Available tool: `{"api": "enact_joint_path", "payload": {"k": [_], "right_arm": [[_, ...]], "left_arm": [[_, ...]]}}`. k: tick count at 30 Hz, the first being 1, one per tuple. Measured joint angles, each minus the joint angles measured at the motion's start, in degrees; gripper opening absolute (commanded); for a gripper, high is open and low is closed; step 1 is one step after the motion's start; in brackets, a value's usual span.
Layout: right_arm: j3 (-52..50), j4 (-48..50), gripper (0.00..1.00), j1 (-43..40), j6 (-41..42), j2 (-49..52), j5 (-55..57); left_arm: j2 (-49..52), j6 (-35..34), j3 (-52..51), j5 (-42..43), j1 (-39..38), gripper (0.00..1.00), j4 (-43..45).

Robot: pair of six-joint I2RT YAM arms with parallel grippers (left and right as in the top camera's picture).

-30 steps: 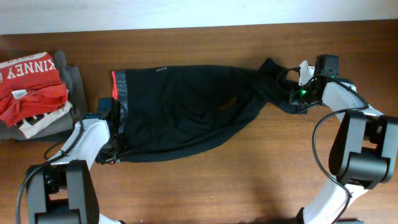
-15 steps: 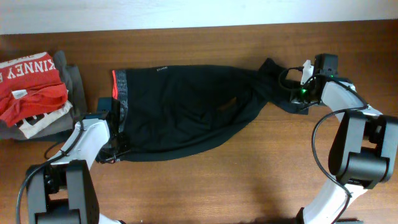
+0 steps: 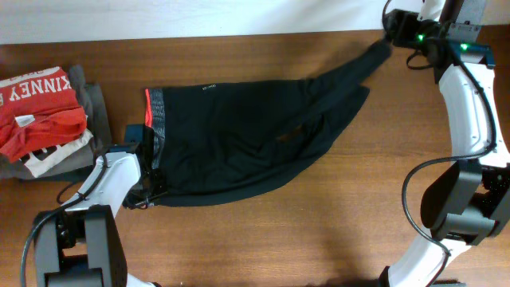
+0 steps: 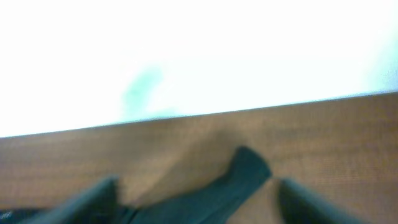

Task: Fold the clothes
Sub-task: 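Pull the leg end rightward with the right gripper to stretch leggings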

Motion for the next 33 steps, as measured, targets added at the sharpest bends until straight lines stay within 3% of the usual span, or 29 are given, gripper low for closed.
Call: {"api": "enact_joint_path", "payload": {"k": [9, 17, 22, 24, 27, 31, 33], "right_arm": [[-4.6, -15.0, 0.99, 0.3, -1.5, 3.7, 1.3], [-9.0, -13.3, 1.00, 3.1, -3.0, 10.0, 2.2], [-9.1, -12.6, 0.94, 5.3, -3.3, 12.9, 4.2], [-9.1, -12.6, 0.89, 5.9, -3.2, 13.9, 4.6], [-9.1, -12.4, 0.73, 6.5, -3.7, 15.6, 5.3], [-9.1, -11.6, 0.37, 6.7, -4.2, 16.0, 6.0], [-9.1, -11.7, 0.25, 6.6, -3.7, 16.0, 6.1]], "left_arm": [[0.0, 0.0, 0.0, 0.0, 0.0, 0.14, 0.0], [0.0, 0.0, 0.0, 0.0, 0.0, 0.14, 0.0], [0.0, 0.0, 0.0, 0.0, 0.0, 0.14, 0.0], [0.0, 0.0, 0.0, 0.0, 0.0, 0.14, 0.0], [0.0, 0.0, 0.0, 0.0, 0.0, 0.15, 0.0], [0.0, 0.0, 0.0, 0.0, 0.0, 0.15, 0.0], [0.0, 0.0, 0.0, 0.0, 0.0, 0.15, 0.0]]}}
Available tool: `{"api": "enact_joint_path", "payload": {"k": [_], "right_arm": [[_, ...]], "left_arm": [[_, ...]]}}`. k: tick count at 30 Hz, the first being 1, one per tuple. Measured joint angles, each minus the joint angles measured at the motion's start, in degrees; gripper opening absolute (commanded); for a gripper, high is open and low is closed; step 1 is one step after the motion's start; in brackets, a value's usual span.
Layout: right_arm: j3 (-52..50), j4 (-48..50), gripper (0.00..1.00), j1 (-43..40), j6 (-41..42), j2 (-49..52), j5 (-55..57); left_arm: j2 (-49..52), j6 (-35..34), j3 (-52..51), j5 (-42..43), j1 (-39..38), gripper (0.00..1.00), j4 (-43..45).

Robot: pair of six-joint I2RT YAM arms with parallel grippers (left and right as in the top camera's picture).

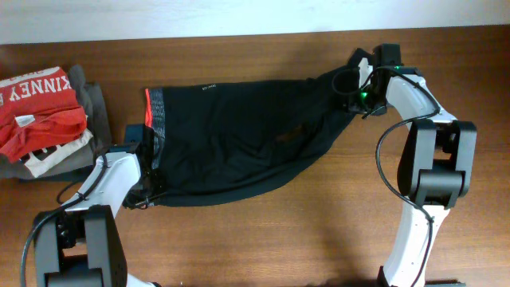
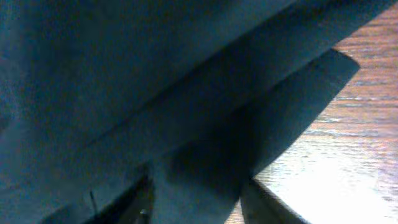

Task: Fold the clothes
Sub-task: 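Pull the leg end rightward with the right gripper to stretch leggings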

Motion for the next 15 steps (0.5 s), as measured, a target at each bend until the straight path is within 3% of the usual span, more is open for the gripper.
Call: {"api": "enact_joint_path", "payload": {"k": [3, 9, 15], "right_arm": [[0.0, -0.3, 0.04, 0.0, -0.1, 0.1, 0.6], [0.0, -4.6, 0.04, 0.0, 0.3, 0.1, 3.1], [0.8, -17.0, 0.04, -0.8, 7.4, -0.4, 15.8]], "left_arm": [[0.0, 0.0, 0.0, 0.0, 0.0, 0.15, 0.0], [0.0, 0.0, 0.0, 0.0, 0.0, 0.15, 0.0], [0.0, 0.0, 0.0, 0.0, 0.0, 0.15, 0.0]]}}
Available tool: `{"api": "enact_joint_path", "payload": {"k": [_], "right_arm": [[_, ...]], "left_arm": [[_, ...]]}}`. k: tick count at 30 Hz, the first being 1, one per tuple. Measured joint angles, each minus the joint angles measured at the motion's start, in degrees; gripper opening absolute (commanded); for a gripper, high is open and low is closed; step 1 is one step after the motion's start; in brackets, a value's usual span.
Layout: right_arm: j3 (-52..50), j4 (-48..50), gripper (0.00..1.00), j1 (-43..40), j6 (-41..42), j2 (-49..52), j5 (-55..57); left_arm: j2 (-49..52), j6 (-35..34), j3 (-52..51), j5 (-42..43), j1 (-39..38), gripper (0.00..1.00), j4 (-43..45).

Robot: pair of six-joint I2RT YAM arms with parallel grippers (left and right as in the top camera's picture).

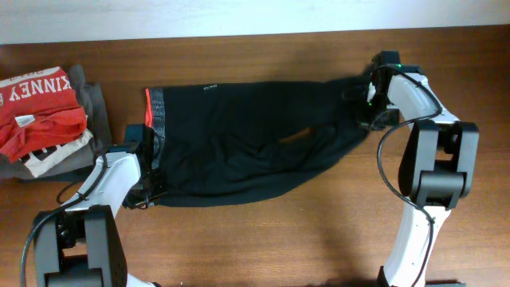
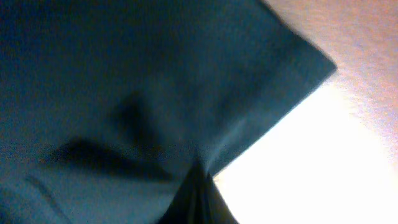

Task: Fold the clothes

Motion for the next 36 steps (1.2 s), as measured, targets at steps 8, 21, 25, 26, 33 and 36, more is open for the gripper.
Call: {"api": "enact_joint_path", "payload": {"k": [8, 21, 25, 26, 33, 36], "right_arm": [[-0.7, -11.5, 0.13, -8.3, 6.9, 0.0, 11.1], [-0.8, -14.3, 0.34, -14.1, 6.4, 0.0, 8.4], [-0.8, -11.1, 0.48, -14.1, 2.6, -0.1, 1.8], [-0.9, -10.3, 0.53, -14.2, 1.5, -0.3, -0.4], [-0.9, -7.1, 0.59, -14.8, -1.7, -2.7, -7.8], [-0.9, -6.0, 0.58, -14.8, -2.3, -2.8, -8.7]], "left_arm": [[0.0, 0.0, 0.0, 0.3, 0.0, 0.15, 0.0], [0.0, 0.0, 0.0, 0.4, 0.0, 0.15, 0.0], [0.0, 0.0, 0.0, 0.4, 0.0, 0.15, 0.0], [0.0, 0.0, 0.0, 0.4, 0.0, 0.15, 0.0], [0.0, 0.0, 0.0, 0.4, 0.0, 0.15, 0.2], [0.0, 0.0, 0.0, 0.4, 0.0, 0.16, 0.2]]}}
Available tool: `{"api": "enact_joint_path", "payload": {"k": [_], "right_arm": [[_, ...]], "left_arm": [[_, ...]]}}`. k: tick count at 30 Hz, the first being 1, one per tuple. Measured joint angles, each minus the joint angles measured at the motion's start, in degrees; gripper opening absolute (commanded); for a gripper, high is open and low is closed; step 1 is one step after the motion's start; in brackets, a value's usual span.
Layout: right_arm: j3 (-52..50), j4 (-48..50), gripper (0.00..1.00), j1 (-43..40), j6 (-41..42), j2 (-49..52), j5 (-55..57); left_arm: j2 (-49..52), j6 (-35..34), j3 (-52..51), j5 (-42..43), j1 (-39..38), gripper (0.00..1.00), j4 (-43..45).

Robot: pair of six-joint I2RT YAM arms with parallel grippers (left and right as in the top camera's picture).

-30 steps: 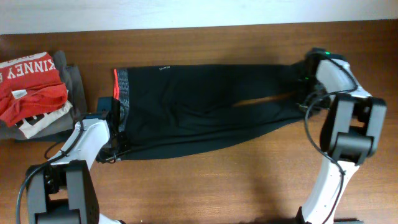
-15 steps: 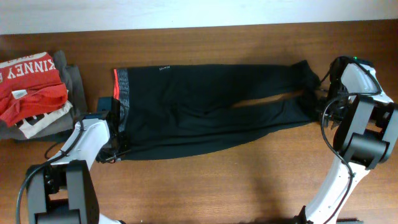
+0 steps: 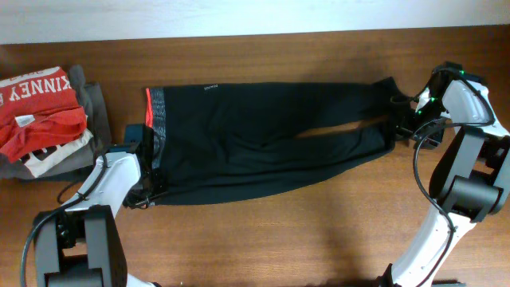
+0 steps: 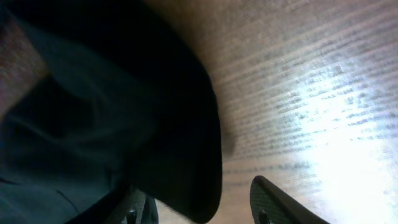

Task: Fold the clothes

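Observation:
Black pants (image 3: pixel 263 135) lie flat across the table, with the red-striped waistband (image 3: pixel 151 112) at the left and both legs stretched to the right. My left gripper (image 3: pixel 148 188) rests at the waistband's lower corner; its fingers are lost against the dark cloth. My right gripper (image 3: pixel 404 119) sits at the leg cuffs (image 3: pixel 385 112). In the right wrist view the jaws stand wide apart, and my right gripper (image 4: pixel 205 210) has the rounded black cuff (image 4: pixel 186 155) hanging between its fingers (image 4: pixel 273 202) without being pinched.
A pile of folded clothes, red shirt (image 3: pixel 36 112) on top, sits at the far left edge. The wooden table (image 3: pixel 279 239) is bare in front of the pants. A white wall runs along the table's back edge.
My right gripper has moved right and slightly nearer, from the bunched legs to the cuffs. The legs now lie straight and longer, and the jaws are apart. The left arm is unchanged.
At first a leg was stretched to the back right corner with my right gripper at its end. Then the gripper was over the legs, which were drawn in toward the middle. Then it sat further right. Now both legs lie straight along the table.

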Motion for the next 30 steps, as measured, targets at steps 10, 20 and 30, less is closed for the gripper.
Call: {"api": "enact_joint_path", "payload": {"k": [10, 20, 30], "right_arm": [[0.0, -0.3, 0.65, 0.0, -0.3, 0.0, -0.9], [0.5, -2.4, 0.71, -1.3, -2.3, 0.0, -4.7], [0.8, -0.7, 0.74, -2.4, -2.7, 0.0, -5.1]], "left_arm": [[0.0, 0.0, 0.0, 0.0, 0.0, 0.22, 0.0], [0.0, 0.0, 0.0, 0.0, 0.0, 0.24, 0.2], [0.0, 0.0, 0.0, 0.0, 0.0, 0.24, 0.2]]}}
